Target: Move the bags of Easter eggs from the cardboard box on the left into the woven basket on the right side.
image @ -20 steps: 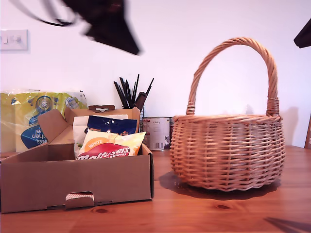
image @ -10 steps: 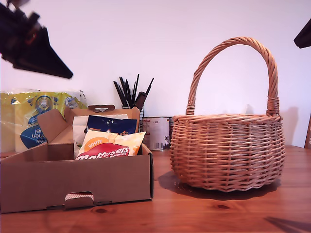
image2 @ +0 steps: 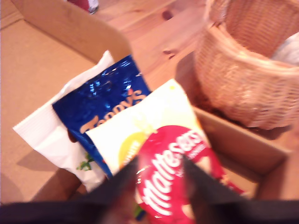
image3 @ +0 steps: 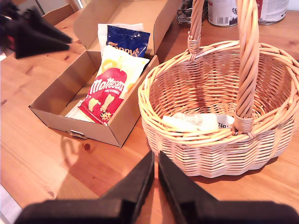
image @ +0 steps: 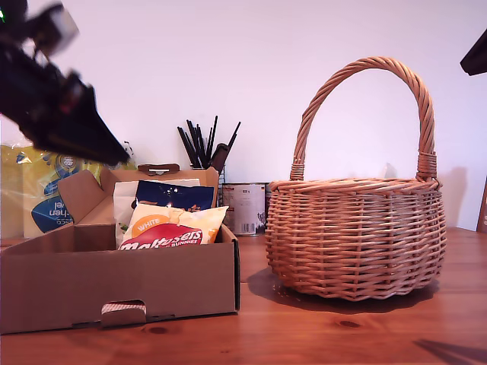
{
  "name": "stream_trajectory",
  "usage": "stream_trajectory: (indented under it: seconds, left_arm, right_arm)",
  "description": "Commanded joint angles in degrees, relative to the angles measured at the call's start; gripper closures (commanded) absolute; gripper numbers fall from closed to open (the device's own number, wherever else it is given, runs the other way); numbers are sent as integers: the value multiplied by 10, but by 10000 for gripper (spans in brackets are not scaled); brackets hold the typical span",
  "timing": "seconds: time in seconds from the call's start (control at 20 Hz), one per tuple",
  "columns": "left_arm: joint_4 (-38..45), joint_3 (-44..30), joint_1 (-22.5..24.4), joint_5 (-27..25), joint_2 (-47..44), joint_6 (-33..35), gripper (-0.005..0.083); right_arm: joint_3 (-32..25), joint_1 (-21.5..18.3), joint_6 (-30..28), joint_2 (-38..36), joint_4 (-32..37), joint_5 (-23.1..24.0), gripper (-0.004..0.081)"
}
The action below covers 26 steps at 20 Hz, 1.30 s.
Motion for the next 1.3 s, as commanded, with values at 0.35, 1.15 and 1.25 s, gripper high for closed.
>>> stream_trajectory:
  seconds: [0.35, 1.15, 1.25]
  left_arm:
    - [68, 35, -1, -11, 144, 8, 44]
    - [0, 71, -9, 142, 198, 23, 49]
    - [0, 71, -11, 143, 198, 27, 49]
  right_arm:
    - [7, 2, -2, 0, 2, -3, 783]
    - [7, 2, -2, 0, 2, -3, 783]
    - [7, 2, -2, 0, 2, -3, 783]
